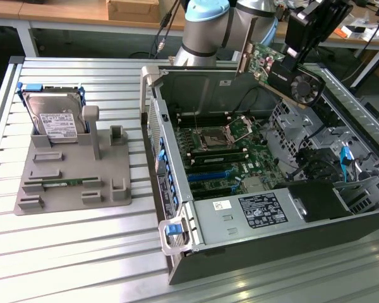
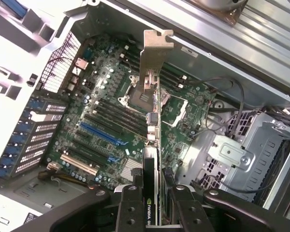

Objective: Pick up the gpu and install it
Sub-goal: 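Insert the gpu into the slot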

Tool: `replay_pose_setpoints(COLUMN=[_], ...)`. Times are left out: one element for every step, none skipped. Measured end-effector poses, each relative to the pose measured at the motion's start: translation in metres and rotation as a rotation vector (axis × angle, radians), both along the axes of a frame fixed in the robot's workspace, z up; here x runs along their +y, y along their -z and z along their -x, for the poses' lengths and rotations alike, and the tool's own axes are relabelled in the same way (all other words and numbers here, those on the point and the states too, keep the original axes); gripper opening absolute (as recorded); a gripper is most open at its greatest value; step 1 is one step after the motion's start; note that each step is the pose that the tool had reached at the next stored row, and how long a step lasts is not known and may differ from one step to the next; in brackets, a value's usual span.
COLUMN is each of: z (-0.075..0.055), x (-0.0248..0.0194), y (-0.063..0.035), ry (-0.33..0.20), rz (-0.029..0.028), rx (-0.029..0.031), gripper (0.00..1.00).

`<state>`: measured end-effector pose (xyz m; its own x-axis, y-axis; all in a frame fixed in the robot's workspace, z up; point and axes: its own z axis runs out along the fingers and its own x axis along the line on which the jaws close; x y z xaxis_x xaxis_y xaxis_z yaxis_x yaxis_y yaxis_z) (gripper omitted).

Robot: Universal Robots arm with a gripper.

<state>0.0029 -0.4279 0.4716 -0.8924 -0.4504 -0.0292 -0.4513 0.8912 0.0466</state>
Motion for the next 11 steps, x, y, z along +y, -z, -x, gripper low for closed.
replay_pose_setpoints(z=[0.0000, 0.0000, 0.0000, -0.0001, -0.0001, -0.0001, -0.0001, -0.0001, -0.0001, -0.0002, -0.0002], x=[0.0000, 0.0000, 0.0000, 0.0000, 0.0000, 0.0000, 0.0000, 0.0000, 0.0000, 0.0000, 0.0000], y=[0.0000, 0.0000, 0.0000, 0.0001, 0.0001, 0.0001, 0.0001, 0.0001, 0.0001, 0.0001, 0.0002], ry=[-0.005, -0.010, -0.018, -0.030, -0.035, -0.039, -0.044, -0.052, -0.059, -0.065, -0.073], rz=[0.0000, 0.0000, 0.0000, 0.0000, 0.0000, 0.0000, 0.0000, 0.0000, 0.0000, 0.0000, 0.0000], rx=[0.0000, 0.0000, 0.0000, 0.0000, 0.0000, 0.0000, 0.0000, 0.0000, 0.0000, 0.0000, 0.0000], gripper=[0.27, 0.27, 0.27, 0.27, 0.27, 0.27, 0.27, 0.27, 0.27, 0.27, 0.27])
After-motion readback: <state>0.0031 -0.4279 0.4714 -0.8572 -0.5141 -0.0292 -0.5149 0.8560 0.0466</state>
